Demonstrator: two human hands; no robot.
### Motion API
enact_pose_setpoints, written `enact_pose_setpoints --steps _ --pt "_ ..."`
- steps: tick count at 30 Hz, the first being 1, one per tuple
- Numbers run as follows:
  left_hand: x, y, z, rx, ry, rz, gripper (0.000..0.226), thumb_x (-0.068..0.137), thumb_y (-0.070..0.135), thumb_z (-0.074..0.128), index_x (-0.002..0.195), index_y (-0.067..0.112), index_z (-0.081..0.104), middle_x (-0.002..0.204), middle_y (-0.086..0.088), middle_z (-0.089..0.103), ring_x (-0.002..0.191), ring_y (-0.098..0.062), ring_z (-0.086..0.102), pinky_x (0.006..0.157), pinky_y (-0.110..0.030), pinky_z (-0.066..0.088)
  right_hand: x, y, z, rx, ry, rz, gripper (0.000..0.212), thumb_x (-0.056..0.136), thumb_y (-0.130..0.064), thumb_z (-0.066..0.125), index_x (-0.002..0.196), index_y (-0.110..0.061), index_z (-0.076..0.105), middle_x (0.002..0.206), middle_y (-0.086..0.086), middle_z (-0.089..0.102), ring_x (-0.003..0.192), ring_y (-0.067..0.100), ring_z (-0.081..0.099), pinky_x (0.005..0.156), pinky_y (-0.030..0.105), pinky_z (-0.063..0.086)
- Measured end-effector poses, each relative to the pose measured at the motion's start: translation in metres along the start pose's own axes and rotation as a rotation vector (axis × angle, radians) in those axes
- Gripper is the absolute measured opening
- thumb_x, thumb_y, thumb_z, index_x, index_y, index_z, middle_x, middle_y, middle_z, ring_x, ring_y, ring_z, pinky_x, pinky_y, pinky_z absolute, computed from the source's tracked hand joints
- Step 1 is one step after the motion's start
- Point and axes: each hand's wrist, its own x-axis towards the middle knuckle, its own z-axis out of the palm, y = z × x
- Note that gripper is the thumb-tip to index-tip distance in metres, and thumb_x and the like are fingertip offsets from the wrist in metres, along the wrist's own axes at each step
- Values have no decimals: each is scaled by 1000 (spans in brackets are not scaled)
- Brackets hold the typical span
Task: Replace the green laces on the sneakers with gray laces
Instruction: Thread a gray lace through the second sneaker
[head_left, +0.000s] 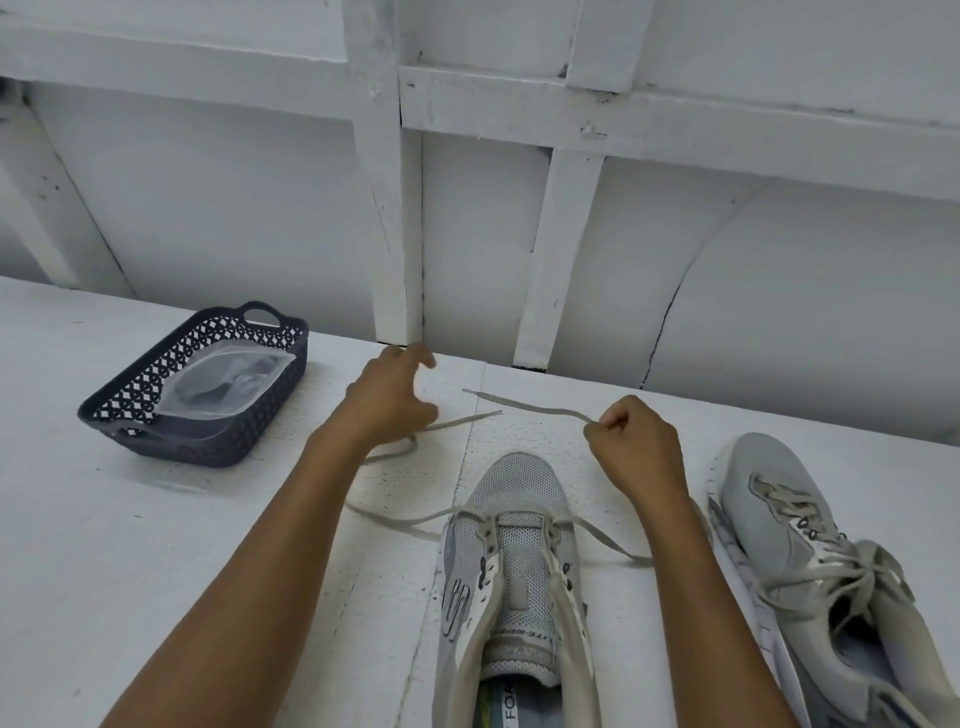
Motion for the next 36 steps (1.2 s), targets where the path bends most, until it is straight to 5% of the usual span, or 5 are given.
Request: enact_pose_setpoints --steps 6,16,23,31,36 --pt "-2 14 38 315 -69 141 27 92 46 63 117 37 64 131 2 49 129 -23 38 103 -49 27 -13 -19 -10 91 -132 -83 11 88 -23 64 81 -15 62 70 -7 60 67 9 53 60 23 39" --pt "-7 27 44 247 -113 207 14 93 8 53 103 16 60 106 -2 64 100 -23 59 77 -34 44 -35 -29 -32 86 -342 -103 29 91 -35 66 83 -7 65 79 0 70 60 1 56 72 32 48" --pt "-25 29 38 344 -118 219 20 92 11 50 99 16 68 103 -2 67 96 -23 61 87 -40 47 -66 -34 -44 91 -448 -73 30 89 -39 69 78 -12 62 77 1 73 61 9 59 57 23 41" --pt "-71 63 -6 -278 -88 234 16 89 8 56 88 21 65 74 5 71 68 -9 67 72 -32 56 -96 -38 -54 209 -624 119 24 83 -15 75 91 6 67 80 14 69 66 22 66 67 31 62" --pt "-96 74 -23 -317 -200 292 29 91 10 58 90 32 76 89 8 75 84 -16 68 78 -35 56 -108 -34 -52 271 -551 150 38 78 -27 82 90 6 68 81 16 70 66 21 70 58 29 60"
